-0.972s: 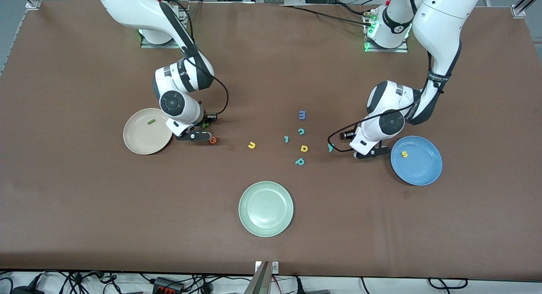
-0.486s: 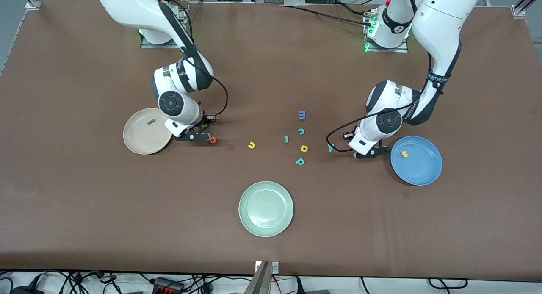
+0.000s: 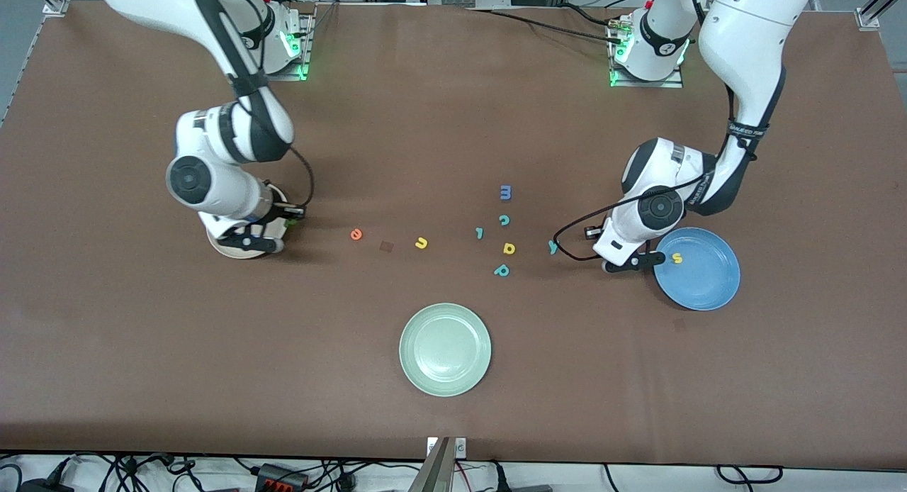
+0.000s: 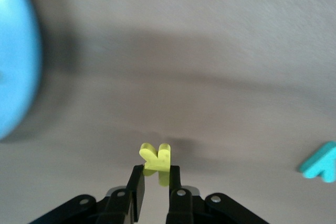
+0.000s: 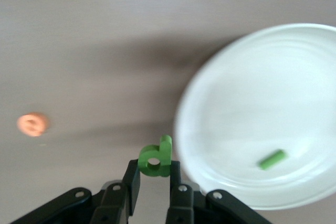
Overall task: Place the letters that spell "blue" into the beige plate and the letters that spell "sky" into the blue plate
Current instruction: 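Drop the green d on the beige plate while the left gripper drops k on blue, then grasp the orange e with the right gripper while the left gripper grasps blue y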
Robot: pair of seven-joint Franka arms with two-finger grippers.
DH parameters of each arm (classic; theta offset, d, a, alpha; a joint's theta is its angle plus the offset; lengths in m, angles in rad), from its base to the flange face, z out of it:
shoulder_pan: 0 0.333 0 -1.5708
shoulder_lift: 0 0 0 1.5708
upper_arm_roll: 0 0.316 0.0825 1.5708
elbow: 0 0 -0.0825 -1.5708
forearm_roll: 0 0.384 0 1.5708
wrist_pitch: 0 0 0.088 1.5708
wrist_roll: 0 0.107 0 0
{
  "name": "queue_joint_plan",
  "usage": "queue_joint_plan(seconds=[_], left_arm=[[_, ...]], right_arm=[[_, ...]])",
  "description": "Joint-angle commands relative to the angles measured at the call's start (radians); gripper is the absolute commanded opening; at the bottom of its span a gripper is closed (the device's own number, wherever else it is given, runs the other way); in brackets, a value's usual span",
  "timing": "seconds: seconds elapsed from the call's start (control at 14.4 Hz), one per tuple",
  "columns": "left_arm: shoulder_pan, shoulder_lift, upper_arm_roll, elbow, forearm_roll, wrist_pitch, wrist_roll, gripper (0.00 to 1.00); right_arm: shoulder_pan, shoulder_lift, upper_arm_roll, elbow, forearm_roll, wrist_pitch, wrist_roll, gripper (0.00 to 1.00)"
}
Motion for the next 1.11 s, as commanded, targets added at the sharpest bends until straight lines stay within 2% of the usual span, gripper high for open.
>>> queue_joint_plan(seconds=[0.0, 0.35, 0.42, 0.49, 0.56, 0.62, 0.69, 0.76, 0.83, 1.04], left_arm=[[0.035, -0.025, 0.0, 0.074, 0.1, -0.12, 0.047, 0.04], [0.255, -0.016, 0.001, 0.11, 0.102, -0.119, 0.483, 0.04], [0.295, -0.005, 0.0, 0.11, 0.102, -0.114, 0.534, 0.05], [0.323, 0.027, 0.0, 0.108, 0.102, -0.09, 0.543, 0.06], [0.341, 0.051, 0.0, 0.099, 0.102, -0.054, 0.545, 0.12], [0.352, 0.056, 0.0, 0.097, 0.102, -0.051, 0.546, 0.17], [0.351, 0.056, 0.0, 0.097, 0.102, -0.052, 0.546, 0.34], [0.349, 0.056, -0.002, 0.097, 0.102, -0.054, 0.546, 0.73], [0.351, 0.05, -0.006, 0.1, 0.101, -0.059, 0.546, 1.0], [0.34, 0.024, -0.051, 0.126, 0.089, -0.106, 0.528, 1.0]], right_arm=[[-0.058, -0.003, 0.006, -0.035, -0.004, -0.019, -0.022, 0.1], [-0.124, 0.062, 0.003, -0.035, -0.035, 0.01, -0.081, 0.14], [-0.13, 0.062, 0.003, -0.034, -0.035, 0.004, -0.086, 0.32], [-0.126, 0.057, 0.003, -0.032, -0.034, 0.003, -0.072, 0.96], [-0.124, 0.048, 0.003, -0.02, -0.034, -0.005, -0.077, 1.0], [-0.119, 0.034, 0.006, -0.002, -0.034, -0.017, -0.078, 1.0], [-0.112, 0.034, 0.014, 0.035, -0.032, -0.049, -0.075, 1.0], [-0.095, 0.042, 0.017, 0.078, -0.029, -0.074, -0.068, 1.0], [-0.065, 0.052, 0.017, 0.122, -0.027, -0.086, -0.071, 1.0], [0.021, 0.132, 0.017, 0.259, -0.012, -0.085, -0.071, 1.0]])
